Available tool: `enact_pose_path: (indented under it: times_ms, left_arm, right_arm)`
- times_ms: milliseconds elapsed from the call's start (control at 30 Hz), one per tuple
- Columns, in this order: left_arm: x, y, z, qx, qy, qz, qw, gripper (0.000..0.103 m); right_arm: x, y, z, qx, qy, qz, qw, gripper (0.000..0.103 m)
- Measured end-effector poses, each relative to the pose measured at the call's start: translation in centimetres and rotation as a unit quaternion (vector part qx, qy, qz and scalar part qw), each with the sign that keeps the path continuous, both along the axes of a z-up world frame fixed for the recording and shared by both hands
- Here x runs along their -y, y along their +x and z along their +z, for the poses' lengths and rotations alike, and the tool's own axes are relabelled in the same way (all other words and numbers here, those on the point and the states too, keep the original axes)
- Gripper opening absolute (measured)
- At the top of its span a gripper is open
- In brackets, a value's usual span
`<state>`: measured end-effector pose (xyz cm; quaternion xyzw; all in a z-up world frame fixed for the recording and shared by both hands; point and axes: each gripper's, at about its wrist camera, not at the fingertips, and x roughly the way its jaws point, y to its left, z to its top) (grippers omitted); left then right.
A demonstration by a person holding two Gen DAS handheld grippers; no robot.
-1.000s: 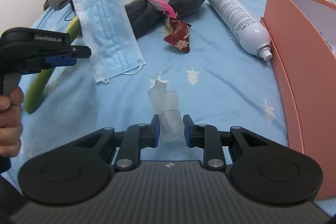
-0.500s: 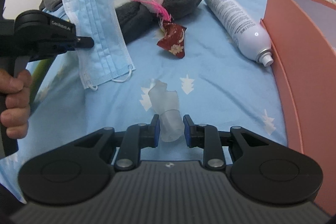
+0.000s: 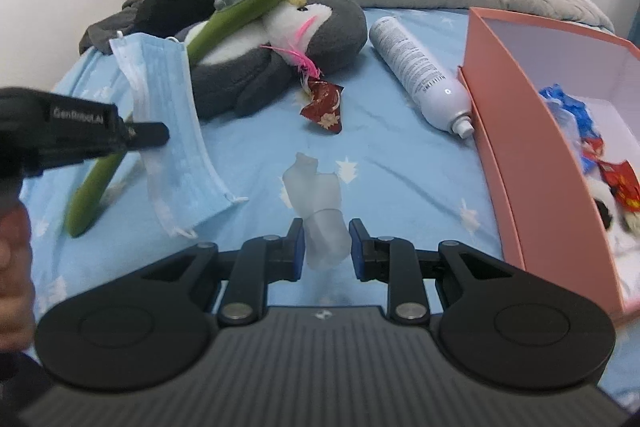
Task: Organize soft objects
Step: 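Carry the face mask and clear cup over the pink box with both tools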
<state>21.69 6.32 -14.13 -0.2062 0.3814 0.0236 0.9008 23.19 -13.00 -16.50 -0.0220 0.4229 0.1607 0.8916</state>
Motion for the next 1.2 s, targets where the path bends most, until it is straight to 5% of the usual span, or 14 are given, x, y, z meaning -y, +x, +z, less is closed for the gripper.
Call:
enact_pose_path:
  times_ms: [433,767,967,1200]
  left_arm:
    - [3.9,-6.2,2.6,0.018,0.012,-0.053,0.9983,0.002]
    - [6.4,-3.1,9.1,0.063,0.001,-0.106,0.9923,0.002]
    - [9.6,-1.6,15.4,0.118,-0.002,-0.157,0.9805,0.002]
    - [14.8,2.3,20.0,0.134,-0.013,-0.216,0.9670,0.002]
  right_arm:
    - [1.1,-5.7,1.7,0.004,0.032,-0.014,0.999,0.027]
    - [3.6,-4.5,7.7,0.080,0.047,-0.041,0.995,0.027]
    - [6.5,-3.8,13.1,0.142,0.062,-0.058,0.986,0.027]
    - [10.3,-1.5,18.1,0.172,0.058,-0.107,0.978,0.027]
